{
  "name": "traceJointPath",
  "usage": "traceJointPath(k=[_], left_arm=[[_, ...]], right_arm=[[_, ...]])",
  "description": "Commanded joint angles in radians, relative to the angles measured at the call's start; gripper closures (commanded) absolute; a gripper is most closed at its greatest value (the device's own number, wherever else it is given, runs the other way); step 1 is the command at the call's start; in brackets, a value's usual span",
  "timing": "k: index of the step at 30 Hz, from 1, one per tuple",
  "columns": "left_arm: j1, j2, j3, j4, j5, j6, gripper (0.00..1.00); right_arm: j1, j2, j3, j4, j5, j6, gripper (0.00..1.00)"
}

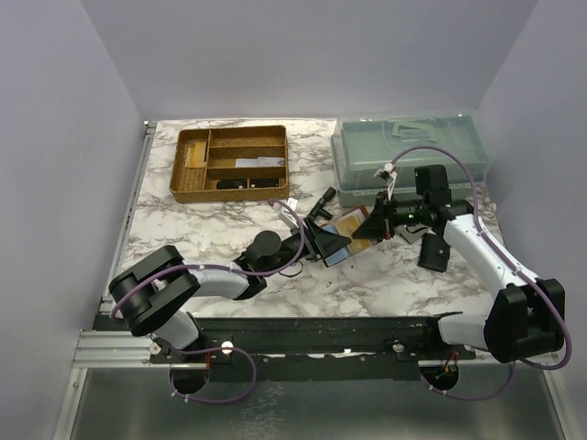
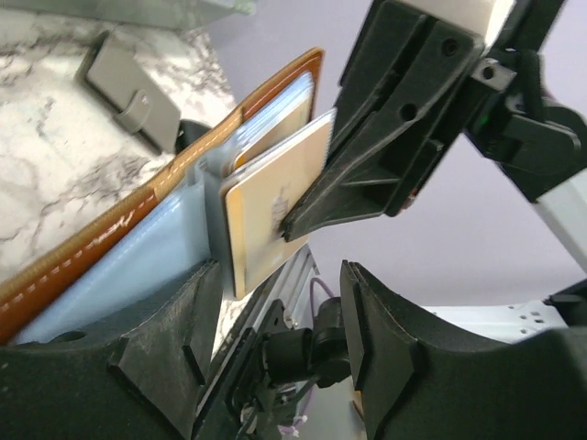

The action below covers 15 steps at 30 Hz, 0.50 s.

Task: Take the credit cards out of the card holder
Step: Remove the credit card from the card holder.

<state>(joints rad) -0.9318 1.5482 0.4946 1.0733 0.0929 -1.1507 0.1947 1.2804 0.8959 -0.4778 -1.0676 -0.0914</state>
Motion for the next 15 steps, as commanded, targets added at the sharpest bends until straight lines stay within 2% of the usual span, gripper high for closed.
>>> traceJointPath(k=[1, 7, 15], left_arm=[[0.002, -0.103, -0.020, -0.014, -0.005, 0.127, 0.39], [0.002, -0.176, -0.009, -0.035, 0.022, 0.234, 0.37], [-0.021, -0.197, 0.002, -0.036, 0.036, 0.225, 0.38]], right_arm=[[0.004, -0.031, 0.050, -0.018, -0.208, -0.027, 1.00], [0.004, -0.042, 0.064, 0.024, -0.325, -0.004, 1.00], [0.005, -0.099, -0.008, 0.133, -0.396, 0.056, 1.00]])
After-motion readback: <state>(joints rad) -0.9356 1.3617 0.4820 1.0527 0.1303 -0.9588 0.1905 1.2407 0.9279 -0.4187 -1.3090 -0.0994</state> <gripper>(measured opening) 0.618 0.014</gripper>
